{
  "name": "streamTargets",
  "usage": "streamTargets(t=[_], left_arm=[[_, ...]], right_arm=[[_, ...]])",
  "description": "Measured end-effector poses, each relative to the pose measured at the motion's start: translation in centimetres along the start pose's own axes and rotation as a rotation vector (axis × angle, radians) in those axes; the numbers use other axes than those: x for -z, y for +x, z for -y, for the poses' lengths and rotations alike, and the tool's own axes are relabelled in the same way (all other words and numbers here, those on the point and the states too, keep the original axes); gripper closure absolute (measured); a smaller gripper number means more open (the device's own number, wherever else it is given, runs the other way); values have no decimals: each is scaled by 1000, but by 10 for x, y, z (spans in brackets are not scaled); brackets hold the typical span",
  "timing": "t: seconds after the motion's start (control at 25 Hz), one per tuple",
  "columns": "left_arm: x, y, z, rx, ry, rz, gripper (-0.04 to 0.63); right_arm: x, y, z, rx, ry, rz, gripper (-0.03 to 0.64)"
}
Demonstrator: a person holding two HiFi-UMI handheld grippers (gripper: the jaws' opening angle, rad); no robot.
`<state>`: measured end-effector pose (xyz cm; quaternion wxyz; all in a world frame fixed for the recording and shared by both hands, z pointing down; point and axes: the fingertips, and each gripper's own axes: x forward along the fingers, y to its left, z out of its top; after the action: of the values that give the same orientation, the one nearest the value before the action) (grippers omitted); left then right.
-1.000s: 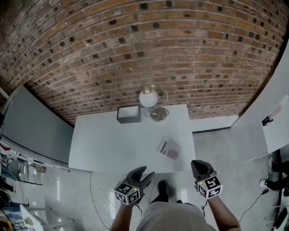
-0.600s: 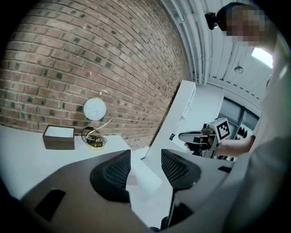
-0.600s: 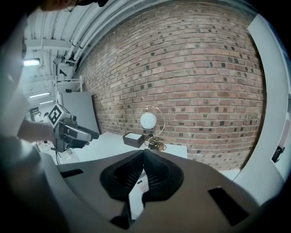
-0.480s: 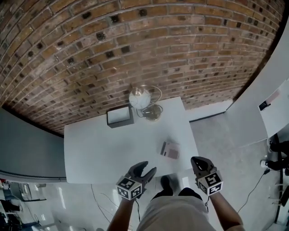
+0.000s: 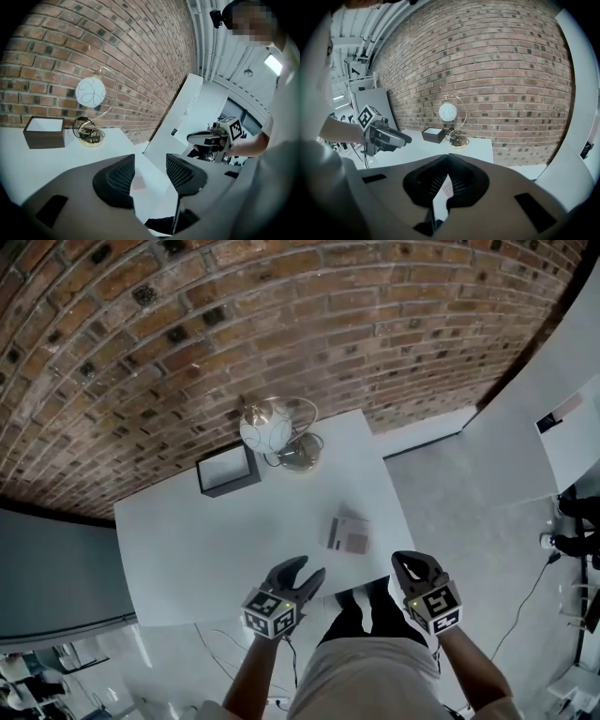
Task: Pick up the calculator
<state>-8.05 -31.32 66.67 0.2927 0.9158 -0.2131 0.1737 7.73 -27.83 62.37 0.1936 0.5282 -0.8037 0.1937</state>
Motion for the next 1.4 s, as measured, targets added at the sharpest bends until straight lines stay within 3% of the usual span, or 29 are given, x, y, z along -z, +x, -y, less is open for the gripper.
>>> streamTargets(t=[0.32, 0.56, 1.0, 1.4], left_arm=[[15, 54, -36, -5, -38, -72, 360], [46, 93, -64, -10, -57, -173, 359], [116, 153, -107, -21, -124, -349, 339], [154, 182, -114, 8, -204, -448, 336]], right_arm=[[22, 33, 18, -44, 26, -91, 605], [39, 53, 32, -61, 53, -137, 605], [62, 75, 42, -78, 91, -157, 606], [73, 84, 42, -83, 104, -158, 604]])
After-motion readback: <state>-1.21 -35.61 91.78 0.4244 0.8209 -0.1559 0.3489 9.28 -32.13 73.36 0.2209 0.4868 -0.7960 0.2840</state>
